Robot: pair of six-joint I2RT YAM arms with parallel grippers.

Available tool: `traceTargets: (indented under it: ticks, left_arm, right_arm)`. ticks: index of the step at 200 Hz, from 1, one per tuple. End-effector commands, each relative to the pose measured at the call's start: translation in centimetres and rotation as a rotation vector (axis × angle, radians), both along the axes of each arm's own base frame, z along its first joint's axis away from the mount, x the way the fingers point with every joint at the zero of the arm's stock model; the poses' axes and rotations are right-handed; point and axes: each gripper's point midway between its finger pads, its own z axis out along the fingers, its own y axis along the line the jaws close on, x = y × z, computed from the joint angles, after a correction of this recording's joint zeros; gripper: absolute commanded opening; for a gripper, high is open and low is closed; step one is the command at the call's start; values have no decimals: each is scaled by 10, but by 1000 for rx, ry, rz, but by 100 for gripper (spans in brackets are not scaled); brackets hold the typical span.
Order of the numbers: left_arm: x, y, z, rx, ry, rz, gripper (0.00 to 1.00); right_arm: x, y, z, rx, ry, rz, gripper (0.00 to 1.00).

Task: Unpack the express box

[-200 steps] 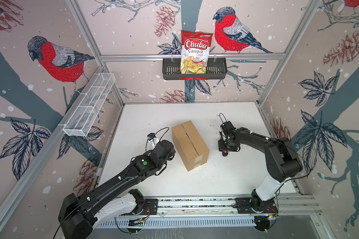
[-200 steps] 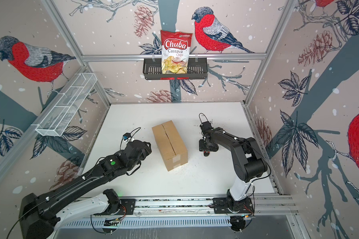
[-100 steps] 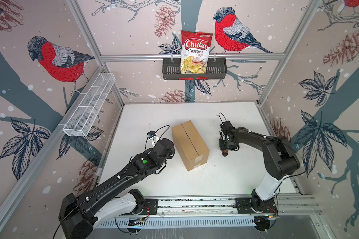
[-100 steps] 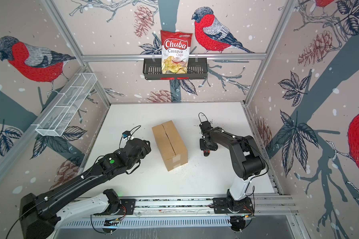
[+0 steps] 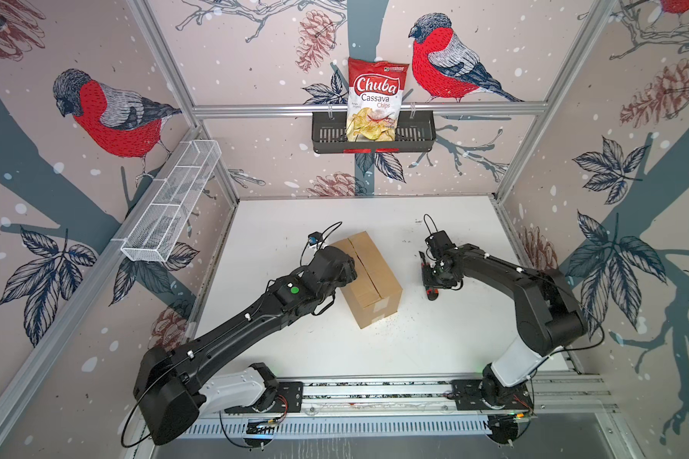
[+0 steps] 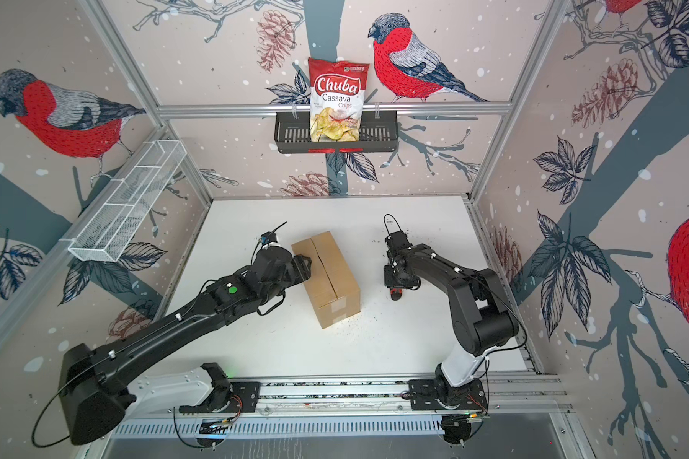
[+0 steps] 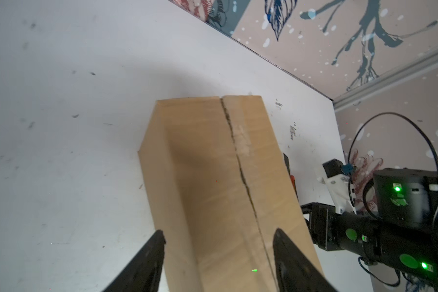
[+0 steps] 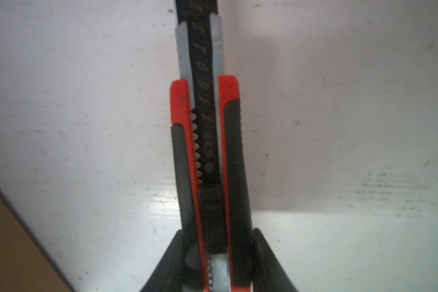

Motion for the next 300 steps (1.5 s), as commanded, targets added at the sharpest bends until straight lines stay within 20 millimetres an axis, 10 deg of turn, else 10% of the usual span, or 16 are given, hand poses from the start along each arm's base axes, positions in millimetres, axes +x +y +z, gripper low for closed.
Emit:
traceTargets:
  ticks: [1,162,300]
  left_arm:
    - [5,-31,9,-43,-26,-125,67]
    - [52,-171,22,-271,-8,-455,75]
    - [57,-226,28,-401,-24,-518,57]
  right_arm:
    - [-5,-1,13,4,3,21,16]
    - [-21,30,131,161,-184,140,14]
    - [-28,61,168,271,-276,226,14]
